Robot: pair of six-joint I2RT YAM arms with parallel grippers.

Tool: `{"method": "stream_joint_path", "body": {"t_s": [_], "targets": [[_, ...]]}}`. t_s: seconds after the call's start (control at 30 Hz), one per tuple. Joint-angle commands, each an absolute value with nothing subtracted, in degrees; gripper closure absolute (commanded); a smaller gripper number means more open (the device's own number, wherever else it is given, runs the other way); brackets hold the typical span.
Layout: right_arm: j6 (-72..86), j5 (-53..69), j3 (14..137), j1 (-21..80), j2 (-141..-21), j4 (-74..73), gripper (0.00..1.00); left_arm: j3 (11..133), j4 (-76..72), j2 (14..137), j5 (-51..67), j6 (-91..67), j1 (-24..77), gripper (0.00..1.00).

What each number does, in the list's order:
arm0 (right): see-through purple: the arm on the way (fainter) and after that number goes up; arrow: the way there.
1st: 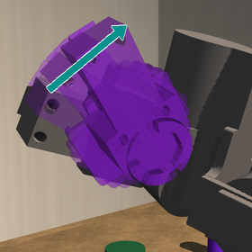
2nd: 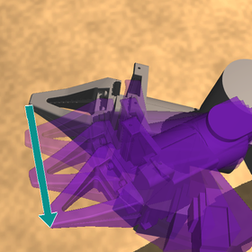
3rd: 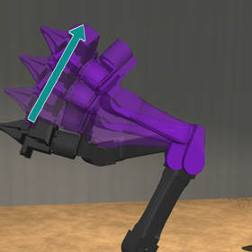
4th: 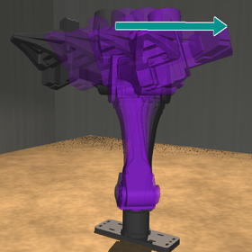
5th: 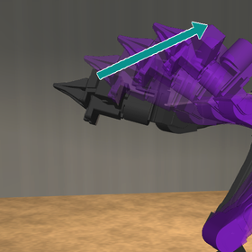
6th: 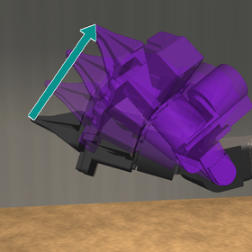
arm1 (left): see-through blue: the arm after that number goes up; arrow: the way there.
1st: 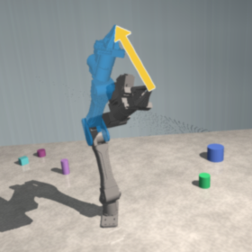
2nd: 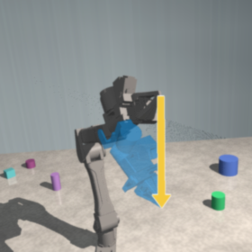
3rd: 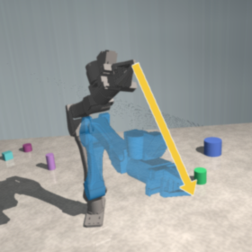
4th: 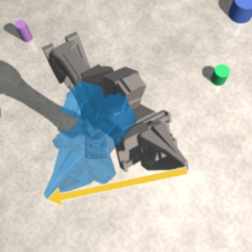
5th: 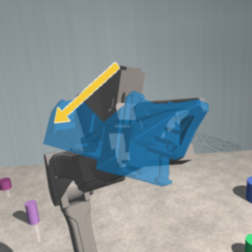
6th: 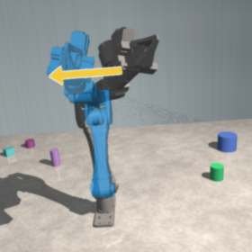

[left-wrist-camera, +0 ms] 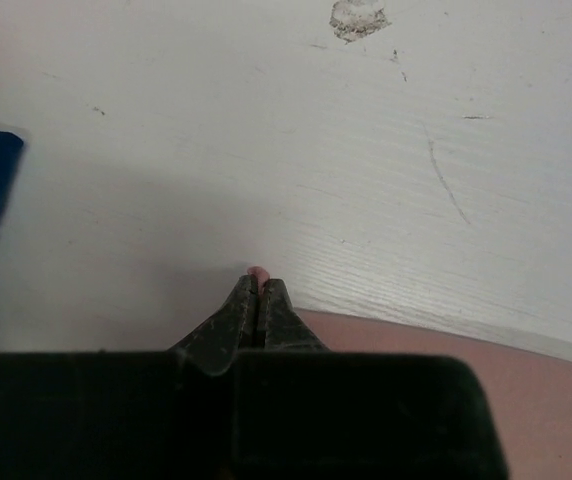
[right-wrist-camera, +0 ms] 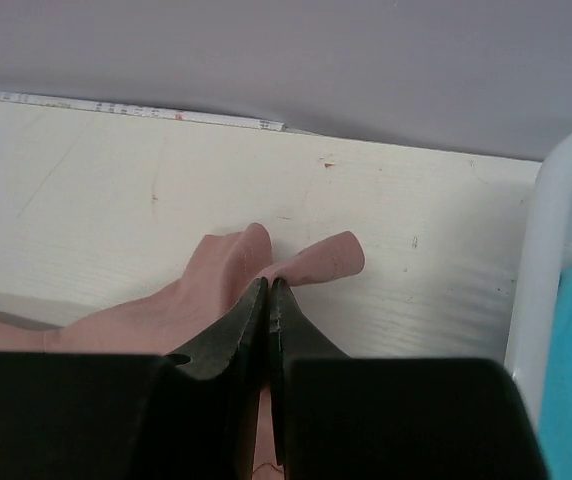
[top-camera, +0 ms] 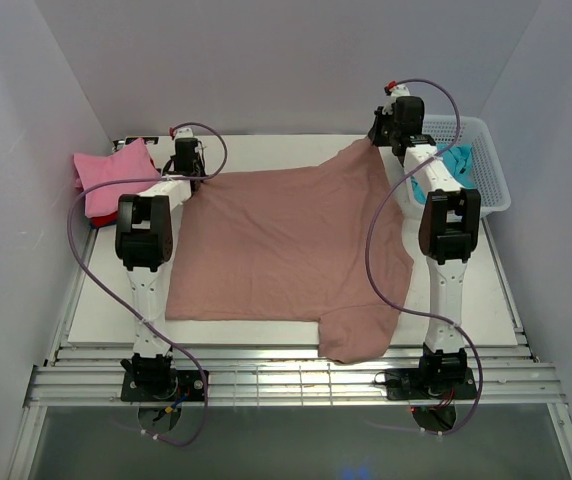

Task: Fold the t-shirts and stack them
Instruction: Grap the side of the flattened tshirt furthest away from the robot with both arms, then fold the flattened tshirt in 1/3 of the way

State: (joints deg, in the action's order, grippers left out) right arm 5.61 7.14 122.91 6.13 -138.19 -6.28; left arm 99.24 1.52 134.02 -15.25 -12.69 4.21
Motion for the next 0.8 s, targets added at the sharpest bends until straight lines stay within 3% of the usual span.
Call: {"method": "stream_joint_path", "body": {"t_s": [0.0,0.77], "targets": [[4.66,7.56,118.93,5.89,-132.64,-2.73,0.92,94.33,-5.78,125.44,-15.47,-11.60,4.04,1.00],[2.29,8.79,87.02,6.68,-105.39,-7.55,0.92,66.81,-15.82,105.12,-11.43,-17.93,4.04,1.00]]}}
